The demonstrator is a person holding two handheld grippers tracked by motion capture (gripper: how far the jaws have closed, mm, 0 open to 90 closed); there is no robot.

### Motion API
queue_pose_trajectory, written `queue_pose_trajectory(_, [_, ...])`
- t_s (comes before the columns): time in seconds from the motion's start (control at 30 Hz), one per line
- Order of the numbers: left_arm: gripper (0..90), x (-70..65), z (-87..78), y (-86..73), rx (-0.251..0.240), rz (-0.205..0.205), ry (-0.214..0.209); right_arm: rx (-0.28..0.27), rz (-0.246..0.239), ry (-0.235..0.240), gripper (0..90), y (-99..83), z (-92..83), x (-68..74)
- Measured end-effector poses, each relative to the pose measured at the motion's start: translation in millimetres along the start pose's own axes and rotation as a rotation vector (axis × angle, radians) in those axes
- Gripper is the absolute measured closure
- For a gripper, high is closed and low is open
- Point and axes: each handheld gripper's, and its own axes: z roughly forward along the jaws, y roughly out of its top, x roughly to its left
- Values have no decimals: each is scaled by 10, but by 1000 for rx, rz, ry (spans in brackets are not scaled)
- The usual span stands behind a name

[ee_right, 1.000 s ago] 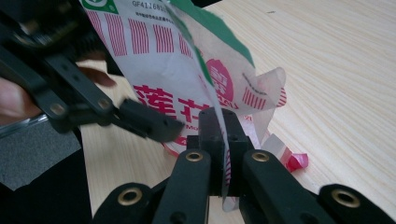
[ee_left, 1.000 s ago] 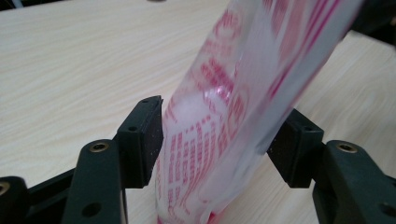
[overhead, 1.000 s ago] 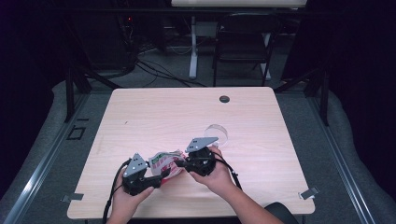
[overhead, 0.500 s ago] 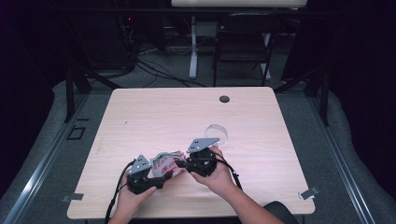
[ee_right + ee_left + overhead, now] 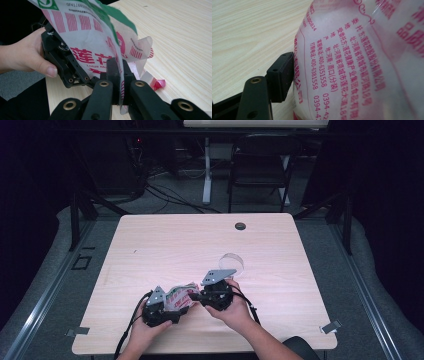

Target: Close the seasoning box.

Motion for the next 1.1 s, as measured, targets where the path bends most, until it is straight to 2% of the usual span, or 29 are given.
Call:
queue_pose_trajectory(0.2, [318, 13, 37, -18, 13, 12, -8, -1, 3, -4, 900, -7, -3, -2])
queue_pose_trajectory(0.23, [318, 8, 52, -25, 26, 30, -2, 0, 3, -3, 900, -7, -2, -2])
queue_pose_trajectory(0.27, [318, 8, 52, -25, 26, 30, -2, 0, 3, -3, 900, -7, -2, -2])
queue_pose_trajectory(0.3, [320, -1, 78, -29, 71, 60, 14, 2, 2, -2, 900, -7, -1, 0])
queue_pose_trajectory(0.47, [320, -3, 99, -26, 113, 59, 24, 4, -1, -1, 900, -8, 2, 3])
queue_pose_trajectory(0.73, [307, -13, 111, -23, 121, 65, 33, 4, 1, -1, 900, -9, 4, 5])
queue_pose_trajectory(0.9, [292, -56, 128, -22, 132, 95, 63, 9, -1, 2, 900, -11, 10, 18])
queue_pose_trajectory(0.97, [287, -54, 131, -21, 134, 91, 67, 6, -4, -2, 900, -11, 13, 25])
queue_pose_trajectory(1.1, [206, -48, 145, -15, 142, 69, 98, 6, -3, -3, 900, -12, 12, 28])
